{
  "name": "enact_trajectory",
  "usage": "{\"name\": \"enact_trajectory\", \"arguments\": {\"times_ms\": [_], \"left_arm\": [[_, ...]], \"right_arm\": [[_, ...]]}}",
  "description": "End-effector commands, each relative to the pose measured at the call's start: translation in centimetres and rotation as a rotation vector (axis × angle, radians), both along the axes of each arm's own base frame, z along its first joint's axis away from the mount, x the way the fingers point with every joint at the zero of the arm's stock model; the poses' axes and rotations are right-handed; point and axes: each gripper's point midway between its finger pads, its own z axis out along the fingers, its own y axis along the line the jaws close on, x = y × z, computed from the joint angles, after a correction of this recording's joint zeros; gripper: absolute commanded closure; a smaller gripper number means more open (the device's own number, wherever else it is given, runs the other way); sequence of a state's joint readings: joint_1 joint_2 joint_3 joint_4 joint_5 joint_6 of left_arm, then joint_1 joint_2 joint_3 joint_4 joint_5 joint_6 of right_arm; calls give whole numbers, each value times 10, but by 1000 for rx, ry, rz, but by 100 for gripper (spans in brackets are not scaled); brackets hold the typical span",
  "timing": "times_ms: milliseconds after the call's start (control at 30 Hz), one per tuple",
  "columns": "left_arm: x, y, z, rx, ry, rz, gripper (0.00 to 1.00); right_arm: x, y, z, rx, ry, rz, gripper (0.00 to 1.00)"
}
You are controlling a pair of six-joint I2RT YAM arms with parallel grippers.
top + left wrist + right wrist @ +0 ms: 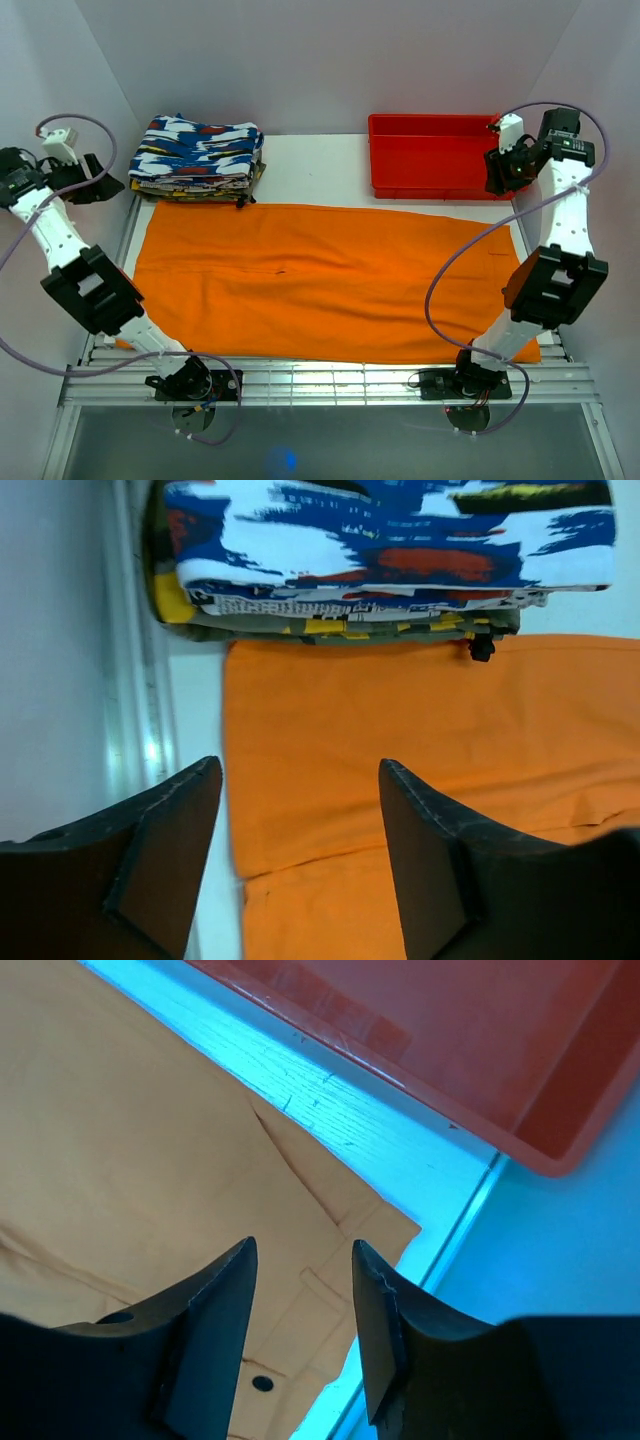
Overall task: Fold and stack the trousers
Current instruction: Flatten the trousers out
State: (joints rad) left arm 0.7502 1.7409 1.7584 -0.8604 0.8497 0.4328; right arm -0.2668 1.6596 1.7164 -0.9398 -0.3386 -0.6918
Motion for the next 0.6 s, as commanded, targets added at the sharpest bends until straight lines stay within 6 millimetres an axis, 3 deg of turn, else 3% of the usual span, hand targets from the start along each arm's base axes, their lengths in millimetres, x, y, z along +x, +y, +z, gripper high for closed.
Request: {"name": "enact_trajectory", "arguments": {"times_ms": [0, 67, 200, 300, 333, 433, 567], "left_arm": [[20, -22, -58, -130, 186, -20, 27], [33, -38, -81, -105, 241, -44, 28], [43, -58, -127, -109, 355, -47, 36], [45, -63, -159, -100, 429, -12, 39], [45, -61, -168, -86, 447, 3, 41], [34, -68, -200, -68, 537, 8, 46], [5, -65, -238, -14, 665, 24, 57]], "right_arm": [[15, 11, -30, 93, 130, 66, 51], [16, 16, -57, 138, 238, 73, 45], [15, 9, -109, 106, 295, 25, 60], [7, 10, -136, 60, 351, 18, 60], [-1, 13, -155, 51, 394, 20, 61], [-22, 17, -188, 21, 488, 25, 64], [-41, 19, -217, -30, 551, 38, 66]]}}
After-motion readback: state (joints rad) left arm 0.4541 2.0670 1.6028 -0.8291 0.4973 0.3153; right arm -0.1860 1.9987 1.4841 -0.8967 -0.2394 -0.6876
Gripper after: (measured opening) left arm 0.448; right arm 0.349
